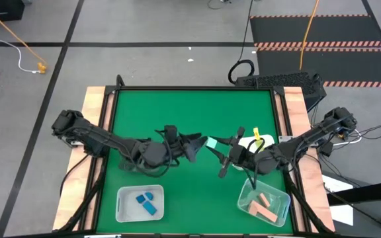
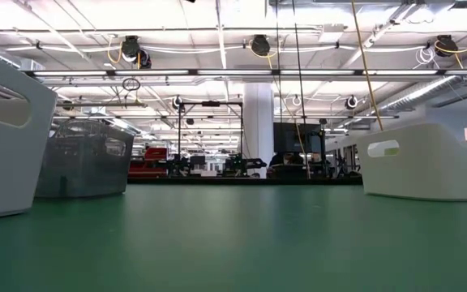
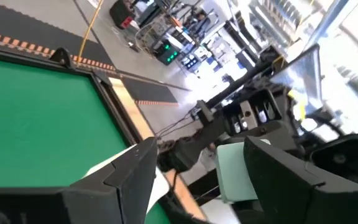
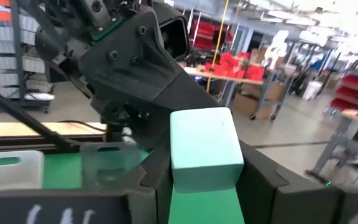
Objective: Sort & place blocks by color
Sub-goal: Put the light blue block into the black bin
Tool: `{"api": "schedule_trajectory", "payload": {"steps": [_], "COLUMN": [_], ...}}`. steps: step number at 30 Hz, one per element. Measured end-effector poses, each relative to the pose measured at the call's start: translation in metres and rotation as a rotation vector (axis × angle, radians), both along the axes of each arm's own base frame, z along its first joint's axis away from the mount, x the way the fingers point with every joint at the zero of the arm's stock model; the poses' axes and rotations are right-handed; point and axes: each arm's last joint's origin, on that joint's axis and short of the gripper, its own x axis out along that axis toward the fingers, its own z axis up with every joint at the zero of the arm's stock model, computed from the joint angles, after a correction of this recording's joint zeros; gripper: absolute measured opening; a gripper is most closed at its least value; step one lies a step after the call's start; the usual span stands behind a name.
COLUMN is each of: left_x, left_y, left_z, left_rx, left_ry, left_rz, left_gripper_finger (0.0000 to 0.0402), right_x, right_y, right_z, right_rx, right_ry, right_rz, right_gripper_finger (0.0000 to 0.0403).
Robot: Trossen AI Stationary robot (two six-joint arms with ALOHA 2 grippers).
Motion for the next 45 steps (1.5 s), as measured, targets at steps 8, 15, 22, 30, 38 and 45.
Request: {"api": "schedule_trajectory", "payload": {"steps": [8, 15, 22, 30, 38, 45], "left_x": [0.007, 0.010, 0.012, 0.011, 0.011, 0.011], "left_y": [0.020, 0.028, 0.030, 0.026, 0.025, 0.023], "left_z": [0.008, 0.008, 0.009, 0.010, 0.010, 0.011], "left_rx": [-0.033, -0.029, -0.034, -0.047, -0.091, -0.107], "left_ry": [-0.080, -0.080, -0.111, -0.122, -0.140, -0.146], "left_rz": [-0.075, -0.085, -0.103, -0.118, -0.180, -0.184], "left_gripper_finger": [0.0241, 0.0241, 0.0241, 0.0241, 0.0241, 0.0201], "right_x": [0.005, 0.006, 0.006, 0.006, 0.007, 0.007], "right_y": [-0.014, -0.016, -0.017, -0.018, -0.017, -0.017], "right_z": [0.004, 0.003, 0.003, 0.005, 0.005, 0.005], "right_rx": [-0.017, -0.041, -0.054, -0.073, -0.065, -0.065], "right_ry": [-0.019, -0.002, 0.001, 0.001, -0.007, -0.007], "right_rz": [-0.053, -0.059, -0.075, -0.103, -0.056, -0.057], "right_gripper_finger": [0.0117, 0.0118, 0.0117, 0.0117, 0.0117, 0.0118]}}
